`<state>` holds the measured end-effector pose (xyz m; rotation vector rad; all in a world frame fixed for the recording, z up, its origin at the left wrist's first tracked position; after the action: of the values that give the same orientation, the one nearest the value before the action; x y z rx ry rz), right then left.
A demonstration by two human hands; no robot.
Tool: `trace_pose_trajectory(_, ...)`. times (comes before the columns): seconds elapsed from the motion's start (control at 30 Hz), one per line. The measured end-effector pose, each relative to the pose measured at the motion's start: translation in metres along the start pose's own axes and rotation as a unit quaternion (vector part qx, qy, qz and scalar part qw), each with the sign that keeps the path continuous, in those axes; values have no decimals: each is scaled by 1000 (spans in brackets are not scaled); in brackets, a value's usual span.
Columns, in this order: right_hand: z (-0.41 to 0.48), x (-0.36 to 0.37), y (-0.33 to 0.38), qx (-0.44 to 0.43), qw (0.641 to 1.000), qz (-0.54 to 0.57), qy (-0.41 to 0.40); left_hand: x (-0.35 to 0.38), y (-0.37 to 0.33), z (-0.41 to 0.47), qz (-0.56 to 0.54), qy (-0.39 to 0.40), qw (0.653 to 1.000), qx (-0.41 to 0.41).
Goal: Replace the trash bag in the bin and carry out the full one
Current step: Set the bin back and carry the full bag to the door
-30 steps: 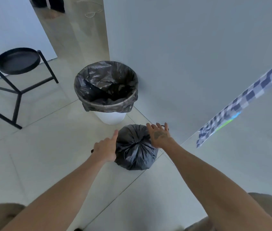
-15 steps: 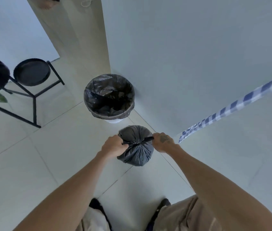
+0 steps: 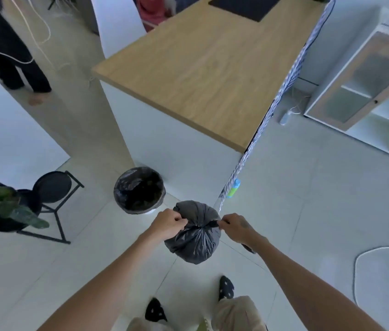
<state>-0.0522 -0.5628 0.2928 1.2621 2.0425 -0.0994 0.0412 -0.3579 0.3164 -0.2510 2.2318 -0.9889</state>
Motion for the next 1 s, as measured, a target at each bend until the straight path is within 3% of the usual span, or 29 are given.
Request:
trace_pose_trajectory(0.23,-71,-84,-84,46,995,84,-38,18,-125,-16,28,53,996,62)
trace_pose_trajectory(0.37,-104,-141,-159,65,987,134,-61,70,-209,-1,63,94,988,108)
trace_pose_trajectory(0.63,-162,-272,-393,159,938,271,-147,260,-432,37,128,183,951,217)
trace_pose_trajectory(1.0,-233,-399,-651,257,844,382,-273,480,-684,58,152,206,895,366)
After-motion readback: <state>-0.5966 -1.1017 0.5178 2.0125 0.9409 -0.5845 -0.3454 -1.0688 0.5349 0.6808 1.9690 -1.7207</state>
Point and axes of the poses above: each hand's wrist, its own z-axis towards the middle knuckle, its own x-axis out of the palm, y = z × x, the point moved 8 cm from there along z, towards the middle knuckle, and after that the axes turned 14 degrees about x, right-handed, at the moved point
